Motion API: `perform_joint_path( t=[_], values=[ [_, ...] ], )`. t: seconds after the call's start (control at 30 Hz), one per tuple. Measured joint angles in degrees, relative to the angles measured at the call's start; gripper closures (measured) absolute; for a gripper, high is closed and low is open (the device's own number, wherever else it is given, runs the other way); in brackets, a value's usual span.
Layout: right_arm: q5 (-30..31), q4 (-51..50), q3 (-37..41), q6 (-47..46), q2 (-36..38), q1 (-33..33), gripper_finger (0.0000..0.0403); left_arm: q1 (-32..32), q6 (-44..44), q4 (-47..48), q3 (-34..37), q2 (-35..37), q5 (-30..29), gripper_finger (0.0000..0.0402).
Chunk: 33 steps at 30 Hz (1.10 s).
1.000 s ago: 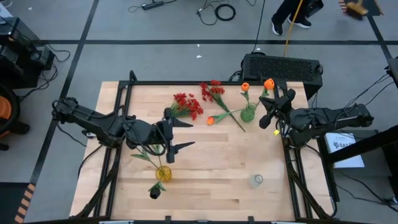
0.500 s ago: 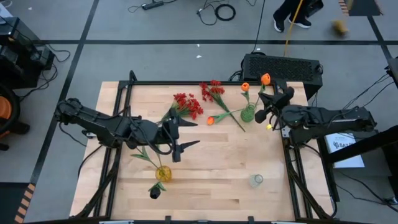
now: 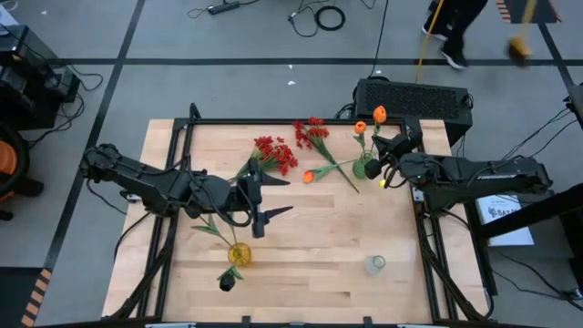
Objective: Sort flowers into vase by color
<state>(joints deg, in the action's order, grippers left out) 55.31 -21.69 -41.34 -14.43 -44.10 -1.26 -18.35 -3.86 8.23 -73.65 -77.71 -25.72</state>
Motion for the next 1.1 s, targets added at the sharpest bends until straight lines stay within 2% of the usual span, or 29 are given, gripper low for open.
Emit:
perform_joint_path(
  t=[0.43,0.9,1.1],
  values=[
    [0.89,-4.99,0.00,-11.20,-2.04,1.62,0.0403,0.00,-0.01,0.02,0.00,0.00,-0.02,0.0117],
    [6.29,-7.31,0.00,-26.60,-11.14,3.17,0.0403,0.00,0.11,0.06,0.00,0.00,0.09,0.0117],
    [6.50,-9.94,0.02,-33.06,-14.88,3.17,0.0403,0.00,0.15,0.24,0.00,0.02,1.29,0.0117]
  ],
)
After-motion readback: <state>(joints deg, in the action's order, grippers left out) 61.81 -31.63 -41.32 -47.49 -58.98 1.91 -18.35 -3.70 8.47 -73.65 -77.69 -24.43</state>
